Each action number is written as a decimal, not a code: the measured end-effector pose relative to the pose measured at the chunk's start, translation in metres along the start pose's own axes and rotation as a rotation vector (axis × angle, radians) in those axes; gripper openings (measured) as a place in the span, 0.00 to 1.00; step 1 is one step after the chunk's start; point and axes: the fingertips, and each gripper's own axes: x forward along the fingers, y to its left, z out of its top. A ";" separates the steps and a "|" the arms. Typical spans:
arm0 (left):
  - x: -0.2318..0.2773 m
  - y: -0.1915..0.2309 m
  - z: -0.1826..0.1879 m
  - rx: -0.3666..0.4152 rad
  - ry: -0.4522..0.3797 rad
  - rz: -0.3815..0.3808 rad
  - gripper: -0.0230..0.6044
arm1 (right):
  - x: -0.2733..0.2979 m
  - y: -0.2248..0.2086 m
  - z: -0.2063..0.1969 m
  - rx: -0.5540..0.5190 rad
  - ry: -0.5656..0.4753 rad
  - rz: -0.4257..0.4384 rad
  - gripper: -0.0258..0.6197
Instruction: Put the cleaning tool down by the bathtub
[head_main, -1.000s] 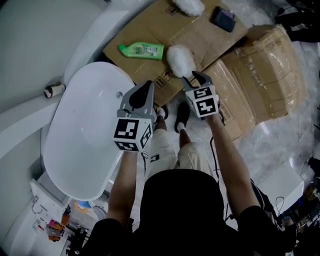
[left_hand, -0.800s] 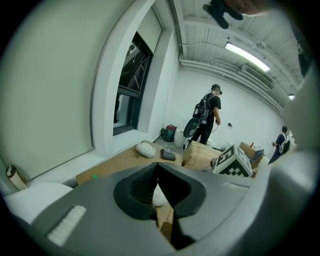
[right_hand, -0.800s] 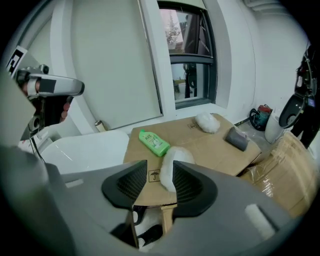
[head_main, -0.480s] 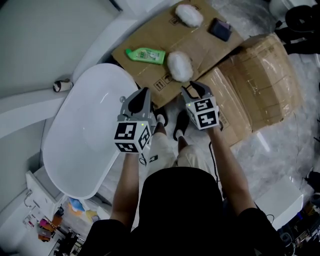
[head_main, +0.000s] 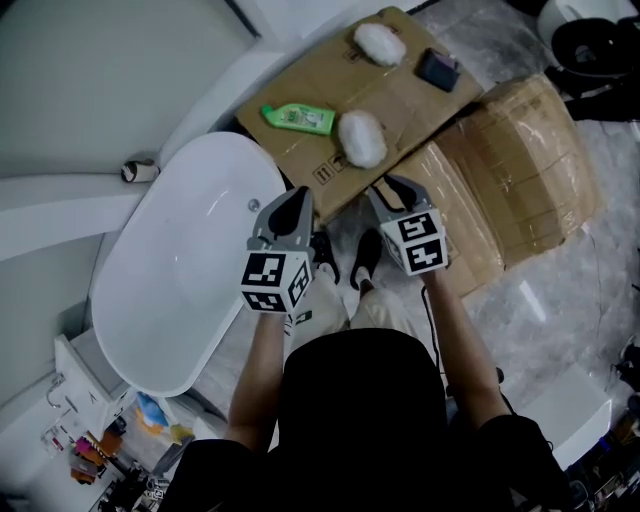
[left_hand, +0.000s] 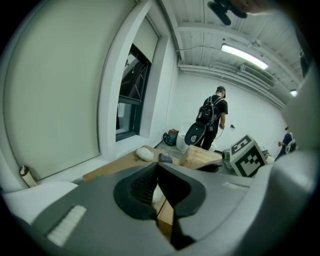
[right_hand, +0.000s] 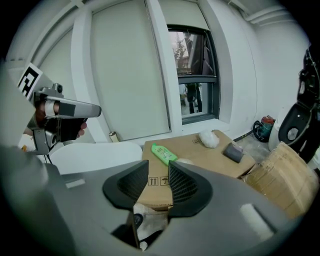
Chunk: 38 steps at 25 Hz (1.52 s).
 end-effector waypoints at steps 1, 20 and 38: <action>-0.002 -0.002 0.000 0.002 0.001 -0.002 0.03 | -0.004 0.001 0.000 0.002 -0.002 -0.001 0.24; -0.065 -0.001 -0.001 0.041 -0.032 -0.105 0.03 | -0.076 0.080 0.041 0.035 -0.145 -0.062 0.10; -0.165 0.001 0.019 0.113 -0.123 -0.241 0.03 | -0.149 0.188 0.078 0.022 -0.312 -0.169 0.05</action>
